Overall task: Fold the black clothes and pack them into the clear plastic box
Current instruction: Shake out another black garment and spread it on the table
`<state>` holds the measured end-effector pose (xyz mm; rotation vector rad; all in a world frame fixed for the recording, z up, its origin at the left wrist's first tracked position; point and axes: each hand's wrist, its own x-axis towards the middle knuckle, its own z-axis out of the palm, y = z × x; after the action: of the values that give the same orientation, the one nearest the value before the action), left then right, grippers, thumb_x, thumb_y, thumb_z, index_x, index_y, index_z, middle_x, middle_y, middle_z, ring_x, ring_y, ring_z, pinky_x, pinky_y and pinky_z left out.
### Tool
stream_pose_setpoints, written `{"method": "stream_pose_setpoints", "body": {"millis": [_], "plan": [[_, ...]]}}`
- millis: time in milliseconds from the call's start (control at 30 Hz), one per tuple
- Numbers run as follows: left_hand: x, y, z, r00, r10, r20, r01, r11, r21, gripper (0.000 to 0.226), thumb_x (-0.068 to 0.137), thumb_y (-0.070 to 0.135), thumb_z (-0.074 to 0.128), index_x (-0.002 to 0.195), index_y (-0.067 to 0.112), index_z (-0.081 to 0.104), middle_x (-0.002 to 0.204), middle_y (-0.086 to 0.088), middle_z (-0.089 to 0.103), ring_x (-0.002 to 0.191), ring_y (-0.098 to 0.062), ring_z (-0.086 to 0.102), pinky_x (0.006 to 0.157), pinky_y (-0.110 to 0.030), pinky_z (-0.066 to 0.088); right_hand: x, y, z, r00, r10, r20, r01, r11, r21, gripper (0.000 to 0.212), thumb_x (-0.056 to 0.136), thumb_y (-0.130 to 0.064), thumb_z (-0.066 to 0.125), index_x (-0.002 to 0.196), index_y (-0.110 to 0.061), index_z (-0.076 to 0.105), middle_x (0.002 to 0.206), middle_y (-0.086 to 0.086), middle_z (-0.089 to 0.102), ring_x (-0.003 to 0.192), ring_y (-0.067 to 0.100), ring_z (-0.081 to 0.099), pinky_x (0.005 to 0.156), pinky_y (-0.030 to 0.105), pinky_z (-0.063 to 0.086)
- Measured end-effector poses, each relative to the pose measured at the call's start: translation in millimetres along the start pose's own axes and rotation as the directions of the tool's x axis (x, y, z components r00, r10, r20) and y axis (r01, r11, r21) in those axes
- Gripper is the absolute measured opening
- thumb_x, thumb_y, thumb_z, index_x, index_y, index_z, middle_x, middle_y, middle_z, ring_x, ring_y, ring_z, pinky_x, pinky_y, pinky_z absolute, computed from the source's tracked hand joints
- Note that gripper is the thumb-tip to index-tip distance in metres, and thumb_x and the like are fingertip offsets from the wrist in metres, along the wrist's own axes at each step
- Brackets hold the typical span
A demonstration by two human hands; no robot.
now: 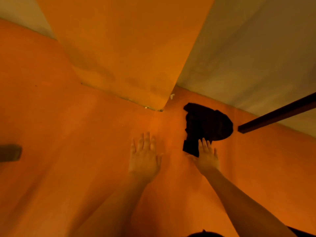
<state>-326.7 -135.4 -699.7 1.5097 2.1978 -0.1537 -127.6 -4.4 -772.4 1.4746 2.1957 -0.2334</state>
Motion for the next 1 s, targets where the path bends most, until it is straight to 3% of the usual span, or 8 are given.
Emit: {"method": "stream_pose_setpoints", "body": {"millis": [267,333,467,600,700,800,867,1000], "plan": [[-14.4,2.7,22.2,0.999,0.004,0.046,-0.005,1.000,0.005,0.063,0.095,0.053,0.002,0.141,0.018,-0.022,0.144,-0.004,-0.029,0.127,-0.022,-0.032,0.104,-0.042,-0.022,10.7,-3.5,21.9,0.975,0.115,-0.191,-0.027,0.912,0.410,0.051,0.094,-0.002,0.041,0.143,-0.016,0.034,0.153,0.003,0.023,0.140,0.023,0.027,0.104,0.036,0.039],[-16.1,-0.1,13.7,0.998,-0.021,0.063,0.023,0.999,-0.028,0.062,0.097,0.048,0.009,0.146,0.018,-0.015,0.152,-0.006,-0.021,0.133,-0.022,-0.027,0.105,-0.042,-0.020,4.5,-6.2,-3.1,0.980,0.108,-0.167,-0.013,0.872,0.489,0.043,0.094,-0.002,0.043,0.135,-0.013,0.048,0.136,0.013,0.050,0.114,0.032,0.055,0.083,0.040,0.049],[-33.2,6.1,-37.3,0.997,0.055,0.046,-0.041,0.967,-0.252,0.062,0.098,0.044,0.028,0.149,0.019,0.003,0.157,-0.003,-0.001,0.144,-0.022,-0.004,0.115,-0.039,-0.003,-35.4,-19.8,-100.8,0.968,-0.106,-0.228,0.215,0.817,0.534,0.033,0.091,0.001,0.048,0.120,-0.008,0.062,0.103,0.016,0.067,0.083,0.032,0.063,0.067,0.039,0.051],[-71.9,19.3,-136.5,0.971,0.173,-0.162,-0.236,0.758,-0.608,0.071,0.088,0.036,0.058,0.147,0.022,0.021,0.155,0.005,0.018,0.141,-0.012,0.016,0.112,-0.022,0.013,-102.8,-40.4,-231.3,0.947,-0.276,-0.164,0.319,0.759,0.568,0.025,0.088,0.003,0.053,0.103,-0.007,0.070,0.092,0.003,0.068,0.075,0.019,0.063,0.062,0.025,0.051],[-113.0,21.7,-221.4,0.971,0.140,-0.192,-0.237,0.636,-0.734,0.060,0.085,0.027,0.065,0.139,0.020,0.041,0.145,0.003,0.039,0.134,-0.012,0.032,0.111,-0.025,0.026,-160.2,-53.7,-324.6,0.936,-0.343,-0.074,0.321,0.751,0.577,0.020,0.083,0.007,0.053,0.090,-0.001,0.071,0.080,0.010,0.069,0.069,0.019,0.065,0.063,0.029,0.052],[-163.5,12.7,-311.7,0.981,0.072,-0.179,-0.188,0.568,-0.801,0.017,0.087,0.019,0.061,0.098,0.008,0.070,0.091,-0.007,0.068,0.085,-0.016,0.061,0.074,-0.028,0.048,-219.1,-64.0,-412.3,0.915,-0.403,-0.019,0.307,0.666,0.680,0.015,0.083,0.008,0.056,0.085,0.002,0.070,0.067,0.003,0.064,0.055,-0.001,0.060,0.052,0.014,0.046],[-198.8,3.6,-375.2,0.985,-0.001,-0.175,-0.153,0.490,-0.858,0.017,0.088,0.014,0.058,0.081,0.001,0.066,0.069,-0.006,0.061,0.065,-0.014,0.055,0.061,-0.025,0.041,-258.9,-69.4,-469.6,0.907,-0.422,-0.003,0.277,0.590,0.758,0.011,0.084,0.005,0.058,0.084,0.002,0.069,0.063,-0.002,0.062,0.052,-0.005,0.057,0.051,0.010,0.043],[-271.0,-2.4,-501.2,0.995,0.001,-0.096,-0.093,0.279,-0.956,0.025,0.094,0.008,0.049,0.074,0.010,0.062,0.066,0.008,0.062,0.061,0.003,0.059,0.062,-0.015,0.047,-340.7,-74.3,-577.6,0.893,-0.449,-0.034,0.272,0.479,0.835,0.013,0.086,-0.001,0.060,0.077,-0.008,0.066,0.062,-0.008,0.063,0.062,0.003,0.057,0.062,0.018,0.043]]}}
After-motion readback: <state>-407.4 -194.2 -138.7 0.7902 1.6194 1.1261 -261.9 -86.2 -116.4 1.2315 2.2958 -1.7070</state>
